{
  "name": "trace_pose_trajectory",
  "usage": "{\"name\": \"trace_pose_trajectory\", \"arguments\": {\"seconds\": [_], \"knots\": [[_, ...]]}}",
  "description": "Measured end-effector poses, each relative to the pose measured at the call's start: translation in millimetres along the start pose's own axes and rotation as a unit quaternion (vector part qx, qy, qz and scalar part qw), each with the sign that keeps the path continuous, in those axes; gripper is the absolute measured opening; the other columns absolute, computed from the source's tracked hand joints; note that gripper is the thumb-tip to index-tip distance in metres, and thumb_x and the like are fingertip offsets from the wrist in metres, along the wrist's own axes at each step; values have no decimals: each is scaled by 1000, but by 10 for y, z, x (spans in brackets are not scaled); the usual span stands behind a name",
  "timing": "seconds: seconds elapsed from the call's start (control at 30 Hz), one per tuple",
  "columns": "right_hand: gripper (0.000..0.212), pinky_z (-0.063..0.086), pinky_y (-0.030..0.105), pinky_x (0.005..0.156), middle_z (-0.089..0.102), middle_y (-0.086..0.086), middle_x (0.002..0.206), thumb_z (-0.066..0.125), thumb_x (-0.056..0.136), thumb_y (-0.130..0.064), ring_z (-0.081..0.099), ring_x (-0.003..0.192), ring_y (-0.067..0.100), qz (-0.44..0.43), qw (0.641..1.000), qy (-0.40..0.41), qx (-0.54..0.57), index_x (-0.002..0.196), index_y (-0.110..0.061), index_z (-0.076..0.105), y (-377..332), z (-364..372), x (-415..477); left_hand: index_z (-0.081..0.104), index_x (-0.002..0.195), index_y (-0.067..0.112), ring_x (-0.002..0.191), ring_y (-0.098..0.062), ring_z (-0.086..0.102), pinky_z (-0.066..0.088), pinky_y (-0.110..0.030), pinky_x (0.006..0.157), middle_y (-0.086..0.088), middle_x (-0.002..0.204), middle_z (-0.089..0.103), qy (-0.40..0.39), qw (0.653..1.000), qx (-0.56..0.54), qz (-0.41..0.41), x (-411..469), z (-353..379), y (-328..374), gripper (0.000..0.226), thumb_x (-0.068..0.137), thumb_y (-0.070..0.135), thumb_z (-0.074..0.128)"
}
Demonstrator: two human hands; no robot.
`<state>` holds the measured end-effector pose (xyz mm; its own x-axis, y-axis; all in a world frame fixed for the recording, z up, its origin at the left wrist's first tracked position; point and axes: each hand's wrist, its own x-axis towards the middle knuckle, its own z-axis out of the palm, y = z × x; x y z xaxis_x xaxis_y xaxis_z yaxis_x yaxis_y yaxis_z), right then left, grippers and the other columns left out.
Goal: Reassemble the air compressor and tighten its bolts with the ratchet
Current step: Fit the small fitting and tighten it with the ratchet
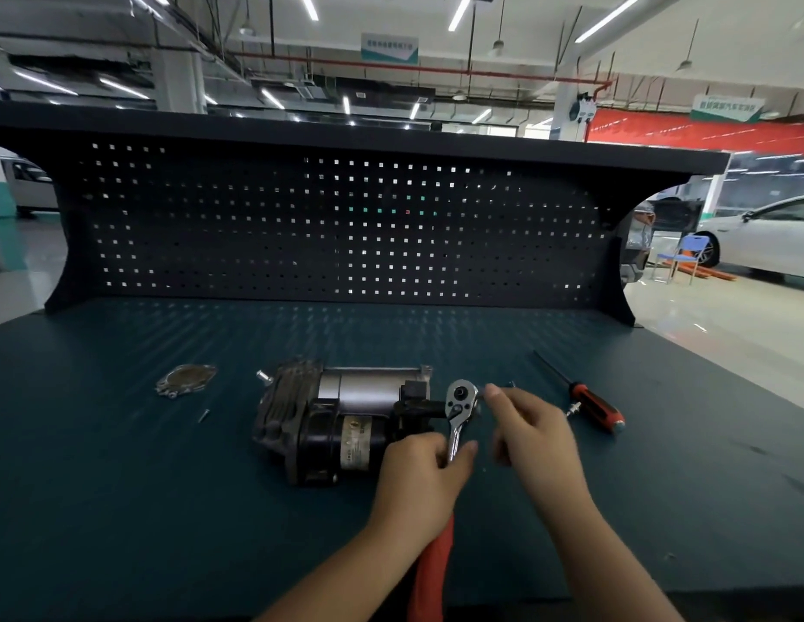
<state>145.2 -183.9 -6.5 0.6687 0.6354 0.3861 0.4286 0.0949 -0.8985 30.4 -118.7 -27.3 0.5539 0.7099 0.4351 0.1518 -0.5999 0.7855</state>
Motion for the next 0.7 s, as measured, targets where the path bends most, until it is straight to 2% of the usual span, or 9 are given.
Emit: {"name": "trace_pose_trajectory", "arguments": {"seconds": [0.07,0.17,0.27,0.33,0.43,0.47,0.53,0.6,0.7], "knots": [[17,42,17,46,58,-1,48,56,92,-37,53,46,6,36,998,-42,34,86,-30,70,10,56,1,36,48,19,42,-8,31,20,-21,44,5,40,35,1,1000,6,-18,35,92,10,48,87,26,62],[18,47,15,56,66,-7,63,57,93,-26,61,59,0,45,997,-32,49,82,-22,71,18,34,71,41,52,17,49,-11,42,26,-25,48,3,49,45,-24,998,59,-3,56,221,54,41,87,28,58],[18,53,23,60,72,9,74,53,96,-21,70,70,14,120,976,-76,164,92,-8,66,27,-29,135,45,60,18,63,-23,57,33,-28,53,-7,66,62,-35,996,80,30,64,364,132,35,89,35,55],[21,56,28,56,69,14,68,49,98,-22,70,64,21,196,930,-84,299,96,-7,64,62,-90,191,46,61,18,59,-12,56,35,-22,52,-2,64,60,-52,996,57,36,74,440,183,37,91,39,53],[27,54,23,51,52,0,56,45,95,-31,54,46,12,244,845,-90,467,95,-9,60,175,-229,278,45,55,21,47,-1,44,27,-14,47,9,49,47,-64,997,-35,3,126,503,194,43,95,38,49],[27,49,19,47,47,-2,55,45,92,-32,45,40,7,254,819,-87,507,95,-9,58,229,-285,310,47,54,21,46,-1,43,26,-15,46,10,46,46,-61,996,-66,-24,155,514,196,44,95,38,49],[24,29,11,38,42,-4,56,45,85,-27,27,38,3,280,771,-95,564,96,-8,54,336,-393,338,49,54,21,44,-1,42,28,-17,47,11,42,46,-56,987,-122,-90,214,548,202,44,95,37,48],[23,21,16,31,39,-2,58,58,78,-15,18,43,3,307,729,-123,600,99,-5,54,436,-484,321,52,63,20,48,-2,40,31,-25,52,9,47,45,-43,968,-183,-164,277,602,208,38,97,36,42],[62,20,17,28,39,-1,59,89,45,5,17,43,4,307,700,-169,622,100,-2,60,495,-597,267,48,82,17,61,-11,42,34,-30,60,4,67,44,-50,962,-174,-206,351,711,215,32,101,38,32]]}}
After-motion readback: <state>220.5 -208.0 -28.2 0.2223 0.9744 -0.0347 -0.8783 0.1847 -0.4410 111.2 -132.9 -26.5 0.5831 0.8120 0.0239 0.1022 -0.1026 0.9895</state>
